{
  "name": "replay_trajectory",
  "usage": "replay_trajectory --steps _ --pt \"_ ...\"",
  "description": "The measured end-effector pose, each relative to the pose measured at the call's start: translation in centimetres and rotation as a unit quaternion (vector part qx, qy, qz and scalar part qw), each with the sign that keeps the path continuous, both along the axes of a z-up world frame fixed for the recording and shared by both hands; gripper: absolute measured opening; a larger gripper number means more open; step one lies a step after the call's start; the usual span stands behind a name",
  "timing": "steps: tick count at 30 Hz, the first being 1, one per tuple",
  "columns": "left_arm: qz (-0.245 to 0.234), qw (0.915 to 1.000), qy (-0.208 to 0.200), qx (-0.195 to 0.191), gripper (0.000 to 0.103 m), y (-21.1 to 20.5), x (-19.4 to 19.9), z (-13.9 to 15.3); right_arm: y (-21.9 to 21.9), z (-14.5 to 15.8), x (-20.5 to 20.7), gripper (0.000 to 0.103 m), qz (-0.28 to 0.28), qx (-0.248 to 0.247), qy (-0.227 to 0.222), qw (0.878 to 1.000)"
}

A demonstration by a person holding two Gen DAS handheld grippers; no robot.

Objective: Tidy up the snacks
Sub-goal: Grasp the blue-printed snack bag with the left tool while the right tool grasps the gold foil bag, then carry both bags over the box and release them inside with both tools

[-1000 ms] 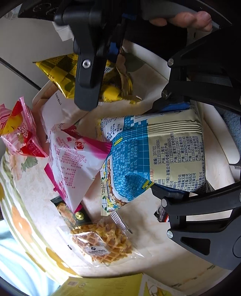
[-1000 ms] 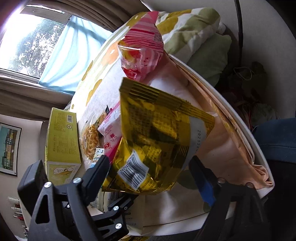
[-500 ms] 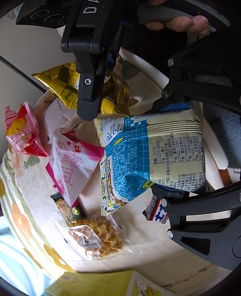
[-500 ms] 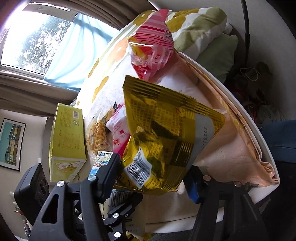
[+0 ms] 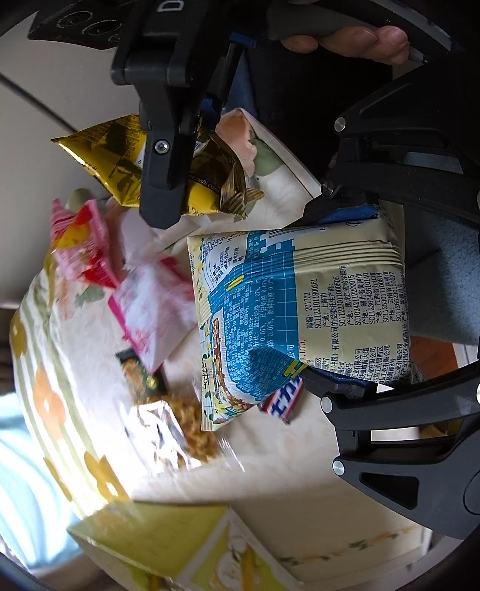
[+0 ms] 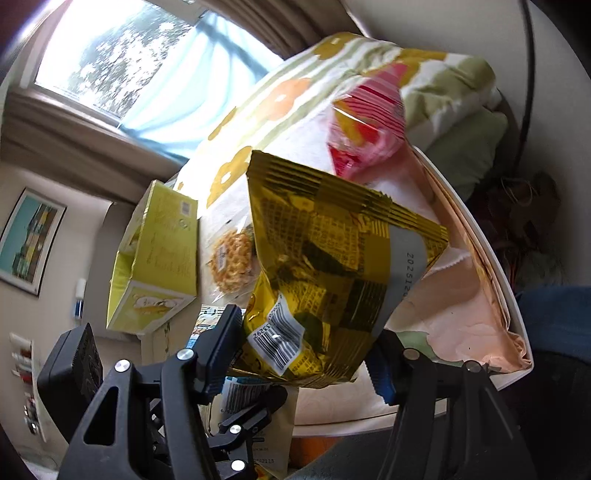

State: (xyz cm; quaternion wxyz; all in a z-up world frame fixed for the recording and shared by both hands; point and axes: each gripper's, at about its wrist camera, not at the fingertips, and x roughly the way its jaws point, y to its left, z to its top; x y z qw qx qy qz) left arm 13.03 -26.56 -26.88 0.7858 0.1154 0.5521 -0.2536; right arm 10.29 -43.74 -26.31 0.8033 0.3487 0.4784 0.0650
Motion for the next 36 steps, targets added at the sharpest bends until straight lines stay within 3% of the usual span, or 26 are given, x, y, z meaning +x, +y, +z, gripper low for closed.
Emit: replay_trajectory --steps 9,18,26,36 --pt "0.083 0.9948 -0.050 -0.030 0.056 4.2 1.1 4.8 1.7 3.5 1.7 0.058 0.060 -0.016 -0.038 0.997" --pt "0.151 0.9810 -0.103 -0.065 0.056 10.9 5.4 10.6 6.0 8.1 6.2 0.058 0.118 -0.036 -0.075 0.989" --pt "0.200 0.9679 -0.131 -0.078 0.056 19.5 10.8 14.0 13.6 11.6 12.2 0.058 0.172 -0.050 -0.111 0.978" --pt "0.238 0.9587 -0.136 -0.075 0.056 30.8 17.9 14.4 24.5 12.4 18.8 0.058 0.225 -0.060 -0.124 0.965"
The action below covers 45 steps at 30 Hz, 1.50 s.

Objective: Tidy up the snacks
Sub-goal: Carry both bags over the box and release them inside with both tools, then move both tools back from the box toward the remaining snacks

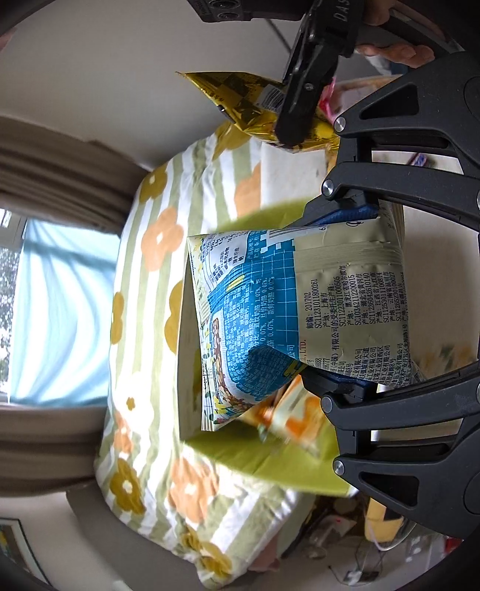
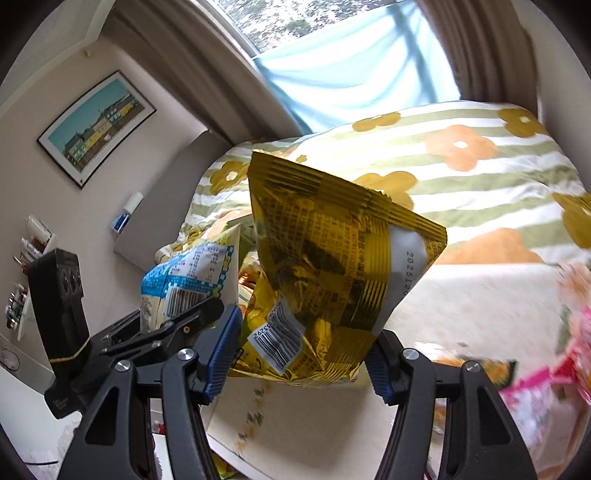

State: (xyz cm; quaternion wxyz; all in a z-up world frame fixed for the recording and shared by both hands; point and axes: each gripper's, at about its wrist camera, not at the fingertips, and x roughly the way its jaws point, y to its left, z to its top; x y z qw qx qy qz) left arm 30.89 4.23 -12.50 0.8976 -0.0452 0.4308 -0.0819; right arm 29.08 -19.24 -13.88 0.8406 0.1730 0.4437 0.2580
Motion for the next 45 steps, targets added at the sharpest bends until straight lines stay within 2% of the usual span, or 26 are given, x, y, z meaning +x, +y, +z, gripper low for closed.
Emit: replay_trajectory --steps 5,9,10,11,13,14,18,22,26,28,29,30,35,38,42,45 --pt "0.002 0.9997 0.019 0.013 0.056 4.1 2.7 -1.5 3.7 -1.1 2.2 0.058 0.004 -0.008 0.015 1.000" --pt "-0.003 0.9989 0.042 0.019 0.056 6.0 4.1 -3.1 5.4 -2.2 3.1 0.058 0.000 -0.024 0.029 0.999" --pt "0.000 0.9987 0.044 0.023 0.059 6.2 4.3 -3.5 5.7 -2.5 3.2 0.058 -0.001 -0.030 0.033 0.999" --pt "0.000 0.9986 0.047 0.022 0.062 6.5 4.5 -3.9 6.0 -2.8 3.4 0.058 -0.001 -0.040 0.037 0.999" --pt "-0.010 0.9983 0.056 0.007 0.100 6.6 4.4 -4.5 6.3 -3.3 3.4 0.058 0.002 -0.060 0.045 0.997" --pt "-0.008 0.9985 0.053 0.011 0.103 6.6 4.3 -4.8 6.5 -3.4 3.5 0.058 0.004 -0.067 0.047 0.997" --pt "-0.006 0.9978 0.055 0.037 0.103 6.9 3.8 -5.3 6.8 -4.2 3.6 0.058 0.012 -0.107 0.053 0.993" --pt "-0.004 0.9978 0.065 0.005 0.103 7.8 3.1 -5.9 7.2 -5.2 3.4 0.058 0.030 -0.138 0.065 0.988" --pt "0.006 0.9975 0.070 -0.006 0.103 8.5 2.6 -6.1 7.9 -6.1 3.6 0.062 0.046 -0.163 0.072 0.983" --pt "0.010 0.9975 0.069 -0.004 0.103 8.6 2.3 -6.0 7.8 -6.3 3.5 0.084 0.037 -0.168 0.068 0.983" --pt "0.012 0.9975 0.069 -0.002 0.103 8.6 2.2 -6.0 7.6 -6.2 3.3 0.100 0.031 -0.164 0.061 0.984" --pt "0.014 0.9975 0.069 -0.001 0.103 8.6 2.0 -6.0 7.3 -6.2 3.2 0.102 0.030 -0.158 0.056 0.985" --pt "0.030 0.9971 0.069 0.001 0.103 8.6 1.2 -6.2 6.6 -5.9 2.8 0.102 0.016 -0.147 0.043 0.988" --pt "0.032 0.9963 0.079 -0.014 0.103 8.7 1.0 -6.3 6.3 -5.9 2.8 0.102 0.014 -0.133 0.049 0.990" --pt "0.028 0.9974 0.066 0.004 0.103 8.4 0.7 -5.5 6.8 -5.3 2.6 0.102 0.022 -0.134 0.042 0.990" --pt "0.029 0.9978 0.060 -0.007 0.103 8.6 0.3 -5.0 7.2 -4.7 2.3 0.102 0.027 -0.128 0.041 0.991"
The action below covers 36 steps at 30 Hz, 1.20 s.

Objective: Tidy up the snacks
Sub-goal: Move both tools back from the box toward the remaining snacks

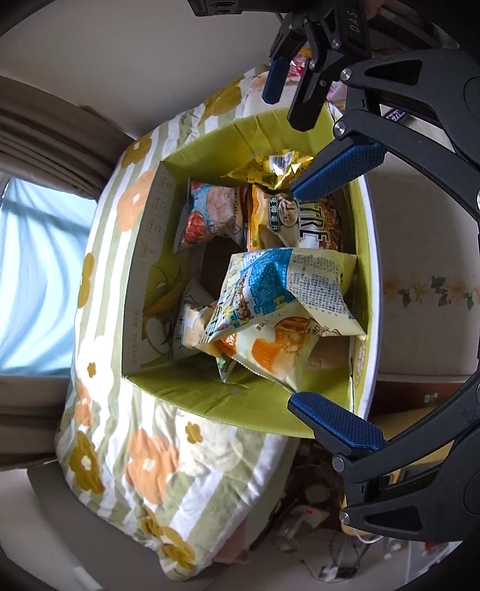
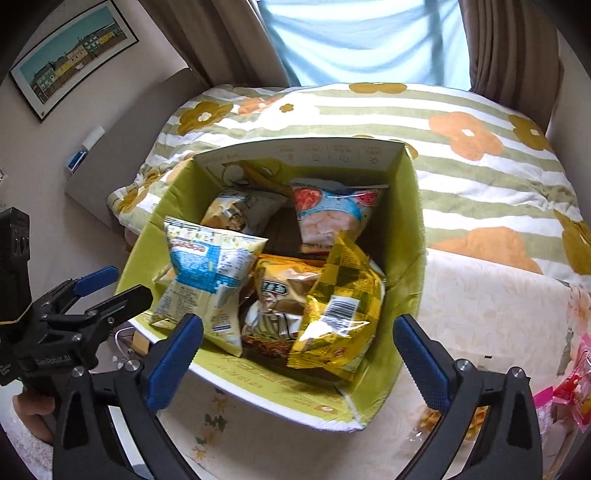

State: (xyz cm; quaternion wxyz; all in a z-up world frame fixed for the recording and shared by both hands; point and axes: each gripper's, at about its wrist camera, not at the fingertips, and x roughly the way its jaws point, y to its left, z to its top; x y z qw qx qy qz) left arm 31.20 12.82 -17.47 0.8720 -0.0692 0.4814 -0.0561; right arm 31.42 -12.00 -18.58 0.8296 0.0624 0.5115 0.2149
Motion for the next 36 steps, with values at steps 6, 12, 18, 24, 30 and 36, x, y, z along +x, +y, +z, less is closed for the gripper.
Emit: replay_trajectory --steps 6,12,18,24,30,36 --pt "-0.016 0.9998 -0.007 -0.008 0.103 -0.6 -0.3 0.7 0.6 1.1 -1.2 0.102 -0.002 -0.006 -0.015 1.000" --pt "-0.050 0.9985 -0.015 -0.015 0.103 -1.8 -0.8 1.3 -0.7 1.8 -2.5 0.102 -0.037 -0.007 -0.017 0.999" --pt "-0.075 0.9965 -0.019 -0.031 0.103 -3.7 -1.1 1.7 -3.6 2.9 -4.6 0.102 -0.075 -0.022 -0.026 0.997" --pt "-0.102 0.9939 -0.024 -0.035 0.103 -7.2 -2.2 2.3 -8.6 4.3 -6.7 0.102 -0.134 -0.015 -0.047 0.990" --pt "-0.113 0.9925 -0.036 -0.032 0.103 -12.1 -3.8 3.4 -14.2 5.1 -8.4 0.102 -0.157 -0.027 -0.062 0.985" --pt "-0.116 0.9922 -0.029 -0.037 0.103 -18.4 -5.6 3.7 -20.5 5.5 -10.2 0.102 -0.178 -0.054 -0.078 0.979"
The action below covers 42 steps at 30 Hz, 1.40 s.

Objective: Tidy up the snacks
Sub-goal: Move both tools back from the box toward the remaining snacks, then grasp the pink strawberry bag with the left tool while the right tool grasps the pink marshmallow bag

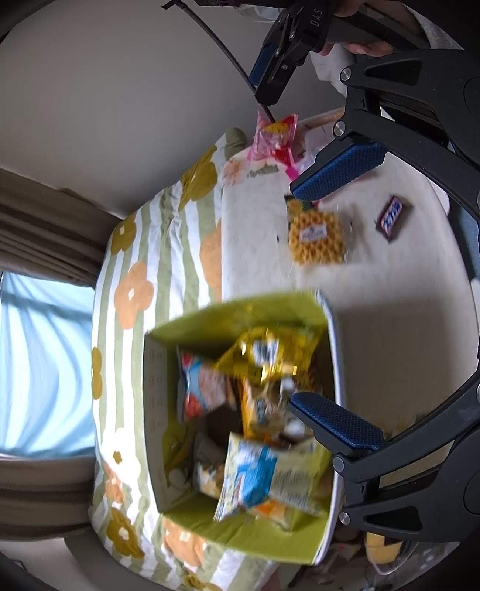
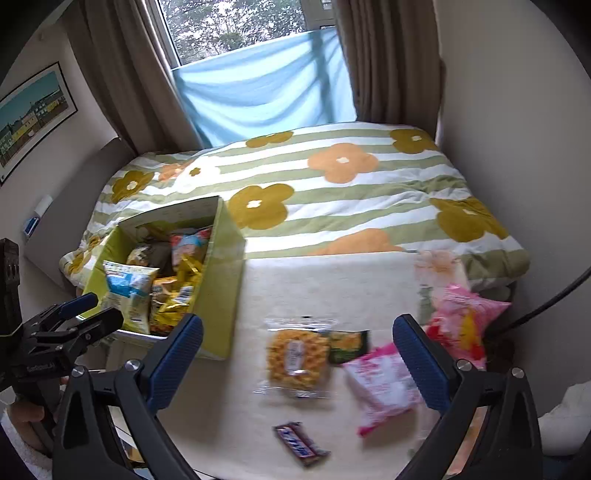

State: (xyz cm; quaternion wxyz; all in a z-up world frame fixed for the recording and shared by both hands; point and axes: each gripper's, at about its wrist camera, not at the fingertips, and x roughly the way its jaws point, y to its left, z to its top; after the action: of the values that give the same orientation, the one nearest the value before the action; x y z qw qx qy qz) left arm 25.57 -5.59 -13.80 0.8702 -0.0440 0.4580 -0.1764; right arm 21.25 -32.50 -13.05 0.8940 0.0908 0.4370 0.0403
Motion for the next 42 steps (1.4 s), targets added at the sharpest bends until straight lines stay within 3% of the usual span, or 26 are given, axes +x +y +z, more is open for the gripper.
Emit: replay_trajectory --steps 10,22,29,32,38,42 --pt "-0.006 0.9992 0.039 0.003 0.103 -11.8 -2.8 -2.7 -10.4 -1.6 -1.2 0.102 -0.014 0.010 0.010 1.000" --pt "-0.023 0.9912 0.130 0.009 0.103 -22.6 -2.6 -11.5 -17.1 -9.5 0.3 0.102 -0.031 0.064 0.049 0.996" --pt "-0.018 0.9850 0.171 0.017 0.103 -25.2 -1.5 -16.8 -18.2 -13.1 2.2 0.102 -0.035 0.076 0.058 0.995" --pt "-0.012 0.9823 0.187 0.004 0.103 -25.4 -1.3 -18.4 -18.3 -14.4 2.9 0.102 -0.030 0.074 0.063 0.995" --pt "-0.015 0.9833 0.181 0.004 0.102 -25.7 -1.0 -19.1 -18.2 -16.2 3.9 0.102 -0.021 0.065 0.071 0.995" --pt "-0.011 0.9849 0.172 0.017 0.088 -25.7 -0.5 -19.0 -17.9 -16.7 4.6 0.102 -0.014 0.065 0.075 0.995"
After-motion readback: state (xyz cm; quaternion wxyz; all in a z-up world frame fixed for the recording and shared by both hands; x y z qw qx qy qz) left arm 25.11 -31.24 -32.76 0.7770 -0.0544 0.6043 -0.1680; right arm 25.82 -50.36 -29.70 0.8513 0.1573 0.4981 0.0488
